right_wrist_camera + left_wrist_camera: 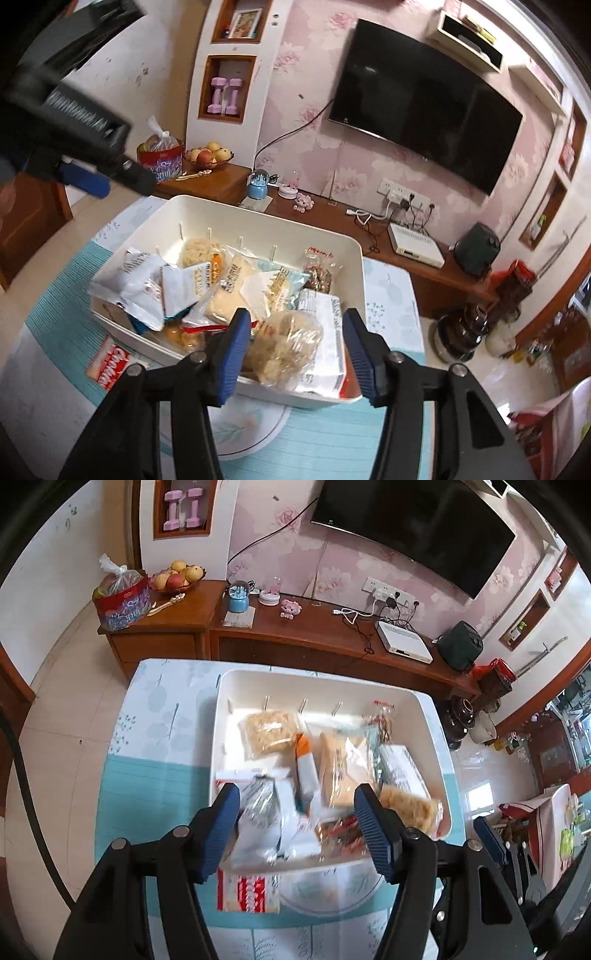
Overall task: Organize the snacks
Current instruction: 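Move the right tool toward the red Lipo Cookies packet on the cloth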
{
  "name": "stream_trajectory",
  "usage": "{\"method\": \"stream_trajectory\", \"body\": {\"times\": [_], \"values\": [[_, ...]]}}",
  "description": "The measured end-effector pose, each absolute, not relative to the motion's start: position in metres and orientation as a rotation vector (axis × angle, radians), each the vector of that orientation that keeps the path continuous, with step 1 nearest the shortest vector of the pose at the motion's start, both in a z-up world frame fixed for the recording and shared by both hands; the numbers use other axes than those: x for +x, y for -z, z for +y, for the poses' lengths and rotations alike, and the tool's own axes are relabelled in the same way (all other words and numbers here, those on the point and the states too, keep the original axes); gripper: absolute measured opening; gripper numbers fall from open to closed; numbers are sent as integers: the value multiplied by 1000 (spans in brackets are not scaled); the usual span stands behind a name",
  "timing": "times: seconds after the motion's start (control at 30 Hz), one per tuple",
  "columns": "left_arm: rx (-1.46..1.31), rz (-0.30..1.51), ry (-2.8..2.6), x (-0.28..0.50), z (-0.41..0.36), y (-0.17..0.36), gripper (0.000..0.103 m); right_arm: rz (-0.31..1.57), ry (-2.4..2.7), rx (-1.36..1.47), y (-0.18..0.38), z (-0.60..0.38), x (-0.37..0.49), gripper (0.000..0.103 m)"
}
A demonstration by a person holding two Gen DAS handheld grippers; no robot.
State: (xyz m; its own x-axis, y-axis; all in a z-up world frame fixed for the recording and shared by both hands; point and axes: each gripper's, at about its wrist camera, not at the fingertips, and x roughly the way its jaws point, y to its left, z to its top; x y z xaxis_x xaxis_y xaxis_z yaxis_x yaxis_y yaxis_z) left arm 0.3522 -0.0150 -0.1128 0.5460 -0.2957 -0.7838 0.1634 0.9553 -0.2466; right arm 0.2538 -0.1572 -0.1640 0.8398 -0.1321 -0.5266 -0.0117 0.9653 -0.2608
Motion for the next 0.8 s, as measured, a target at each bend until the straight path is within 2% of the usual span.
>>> {"method": "stream_trajectory", "body": {"times": [0.47,0.8], "values": [[-173,1016,174,284,50,147,80,698,42,-73,182,-138,227,70],[-176,1118,79,247,82,189,81,942,-52,255,223,-133,241,78]]}}
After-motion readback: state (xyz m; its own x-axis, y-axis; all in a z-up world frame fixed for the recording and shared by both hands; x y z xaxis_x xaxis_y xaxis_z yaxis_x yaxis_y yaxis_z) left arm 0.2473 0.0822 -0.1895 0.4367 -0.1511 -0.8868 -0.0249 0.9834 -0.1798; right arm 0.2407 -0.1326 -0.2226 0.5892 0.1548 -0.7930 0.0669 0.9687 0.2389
